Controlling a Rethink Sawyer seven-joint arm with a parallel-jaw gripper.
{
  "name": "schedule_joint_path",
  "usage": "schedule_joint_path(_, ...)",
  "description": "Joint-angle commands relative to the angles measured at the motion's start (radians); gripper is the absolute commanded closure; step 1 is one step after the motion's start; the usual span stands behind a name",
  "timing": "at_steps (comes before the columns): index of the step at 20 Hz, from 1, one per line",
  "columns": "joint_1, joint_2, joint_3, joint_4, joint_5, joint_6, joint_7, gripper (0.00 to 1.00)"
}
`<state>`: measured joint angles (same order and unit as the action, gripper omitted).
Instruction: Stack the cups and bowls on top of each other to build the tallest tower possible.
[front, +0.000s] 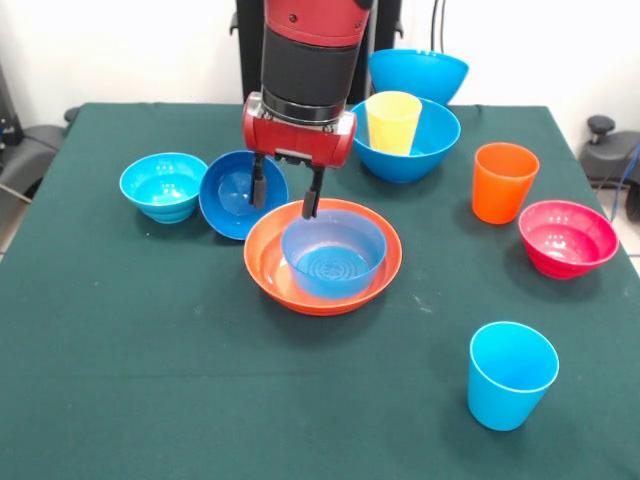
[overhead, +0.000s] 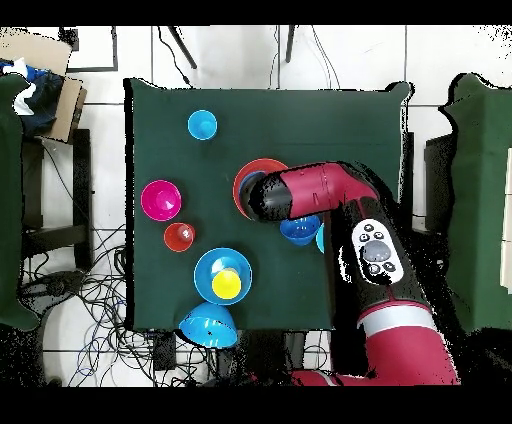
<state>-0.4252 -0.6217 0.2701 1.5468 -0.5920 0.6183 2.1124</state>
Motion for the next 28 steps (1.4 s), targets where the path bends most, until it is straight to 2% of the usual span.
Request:
schedule_joint_path(1, -0.037, -0.014, 0.012, 0.061, 0.120, -0.008, 0.114, 0.00)
schedule_joint_path(4, -0.029, -0.031, -0.003, 0.079, 0.134, -0.012, 0.110, 0.00)
schedule_joint_path(17, -0.016, -0.022, -0.033, 0.071, 0.171, -0.022, 0.070, 0.00)
schedule_joint_path(28, 0.029, -0.023, -0.042, 0.076, 0.231, -0.032, 0.129, 0.00)
